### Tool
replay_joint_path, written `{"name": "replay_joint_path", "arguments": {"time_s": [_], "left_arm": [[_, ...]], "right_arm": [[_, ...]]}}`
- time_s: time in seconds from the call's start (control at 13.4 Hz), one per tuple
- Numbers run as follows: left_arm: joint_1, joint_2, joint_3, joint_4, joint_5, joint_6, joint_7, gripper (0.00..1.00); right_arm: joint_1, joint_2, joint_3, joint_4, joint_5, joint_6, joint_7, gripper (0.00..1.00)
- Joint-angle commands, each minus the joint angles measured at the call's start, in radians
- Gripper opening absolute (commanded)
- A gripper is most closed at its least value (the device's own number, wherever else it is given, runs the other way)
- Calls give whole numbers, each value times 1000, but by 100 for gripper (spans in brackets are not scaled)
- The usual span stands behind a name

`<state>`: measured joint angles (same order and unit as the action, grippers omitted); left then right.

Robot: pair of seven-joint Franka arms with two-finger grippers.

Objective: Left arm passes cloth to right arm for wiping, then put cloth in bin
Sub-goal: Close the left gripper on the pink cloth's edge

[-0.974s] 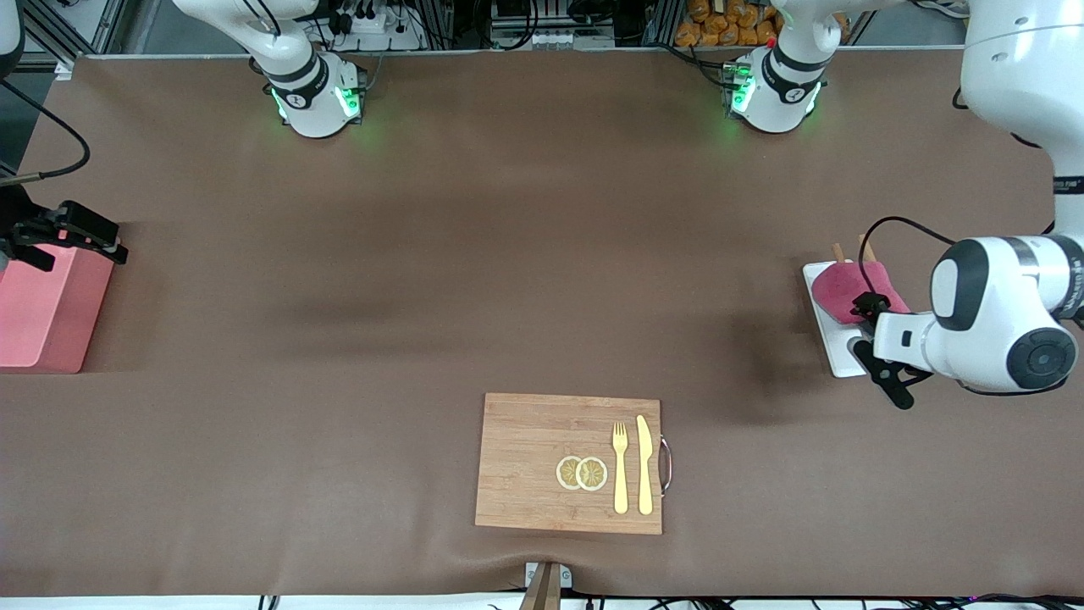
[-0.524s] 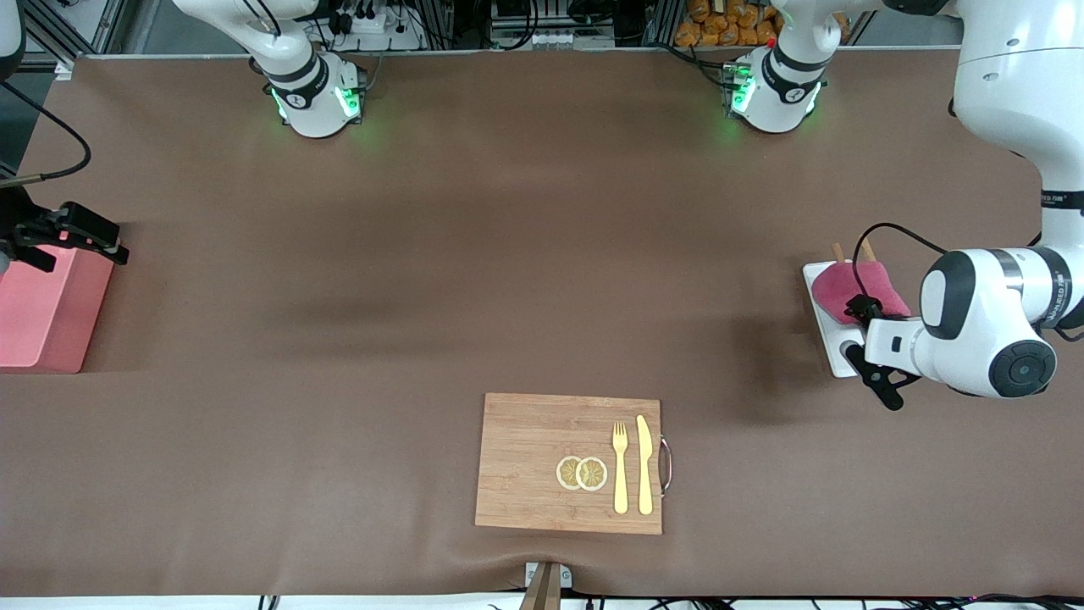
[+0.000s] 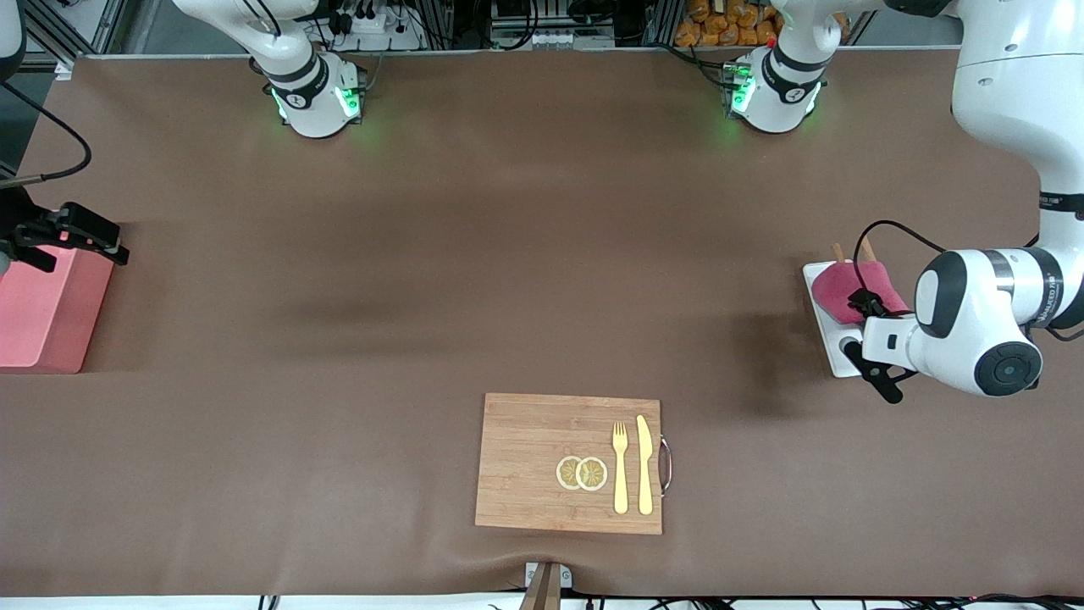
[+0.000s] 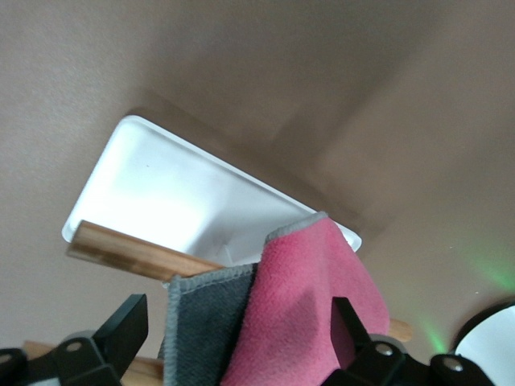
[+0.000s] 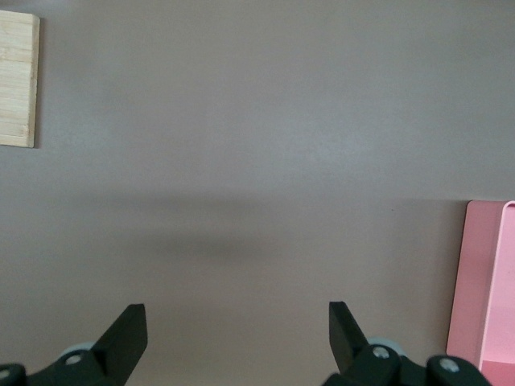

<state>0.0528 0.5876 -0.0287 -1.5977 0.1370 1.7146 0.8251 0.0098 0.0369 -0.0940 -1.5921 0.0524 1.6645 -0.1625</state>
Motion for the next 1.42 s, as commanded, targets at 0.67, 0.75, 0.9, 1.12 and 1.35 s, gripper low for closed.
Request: {"name": "replay_joint_path", "arguments": {"time_s": [0.67,0.75,0.9,1.12,1.35], "left_arm": [[-5,-15,-2,-14,23,-47,-93,0],[-5,-20,-2,-10,23,-47,-106,0],[-8,-47,-4,-5,23,-47,-107,0],[-10,-139,-10,7,23,-91,-112,0],[-19,-228,-29,53,3,-160,-171,0]], "right_arm": [[-8,1,2,0,4,-6,11,100],[-8,1,2,0,4,-6,11,100],[-8,1,2,0,4,-6,12,100],[-8,0,2,0,6,-9,14,100],[-5,-2,2,1,6,-19,14,100]]}}
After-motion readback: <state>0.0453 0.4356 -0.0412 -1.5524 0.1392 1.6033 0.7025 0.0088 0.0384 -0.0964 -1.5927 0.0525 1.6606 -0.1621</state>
